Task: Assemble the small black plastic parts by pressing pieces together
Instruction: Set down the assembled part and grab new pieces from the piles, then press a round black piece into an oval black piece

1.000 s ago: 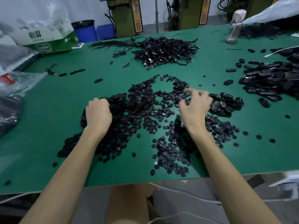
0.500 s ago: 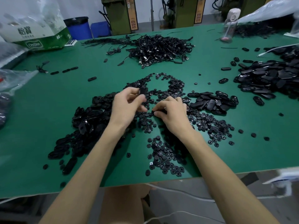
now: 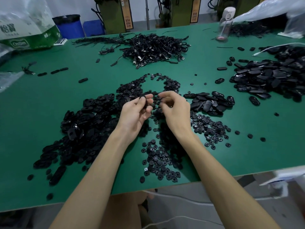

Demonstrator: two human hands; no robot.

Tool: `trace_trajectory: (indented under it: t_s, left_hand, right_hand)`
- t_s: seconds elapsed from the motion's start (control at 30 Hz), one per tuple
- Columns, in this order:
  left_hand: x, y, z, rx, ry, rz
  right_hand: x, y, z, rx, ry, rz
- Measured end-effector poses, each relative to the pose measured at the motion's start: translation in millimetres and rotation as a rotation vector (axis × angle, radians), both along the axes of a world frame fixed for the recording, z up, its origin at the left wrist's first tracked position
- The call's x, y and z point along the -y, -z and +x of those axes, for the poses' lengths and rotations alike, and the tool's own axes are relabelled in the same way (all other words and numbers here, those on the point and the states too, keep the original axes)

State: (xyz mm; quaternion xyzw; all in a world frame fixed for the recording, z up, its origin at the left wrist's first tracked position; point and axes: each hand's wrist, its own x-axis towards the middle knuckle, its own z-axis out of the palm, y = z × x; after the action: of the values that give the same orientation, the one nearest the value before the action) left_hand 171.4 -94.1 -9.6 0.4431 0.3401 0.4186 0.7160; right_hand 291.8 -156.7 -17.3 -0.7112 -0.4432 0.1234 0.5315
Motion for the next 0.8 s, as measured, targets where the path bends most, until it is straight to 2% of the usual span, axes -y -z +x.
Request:
trace_trajectory:
  t_s: [0.1,0.23,0.43,0.8]
  left_hand:
    - [0,4,-3,0.002,-0.015,0.051]
    - [-2,3,-9,0.102,0.015,0.006]
    - [-1,4,-9,0.046,-0.029,0.068]
    - [0,10,-11,0.041,-0.146,0.199]
  right_hand:
    - [1,-1,3,-0.127,-0.009,0.063]
    - [2,-1,6,-0.284,-0.046,0.124]
    - [3,-3,7,-0.529,-0.171,0.206]
    - [4,-4,7,-0.596,-0.258,0.250]
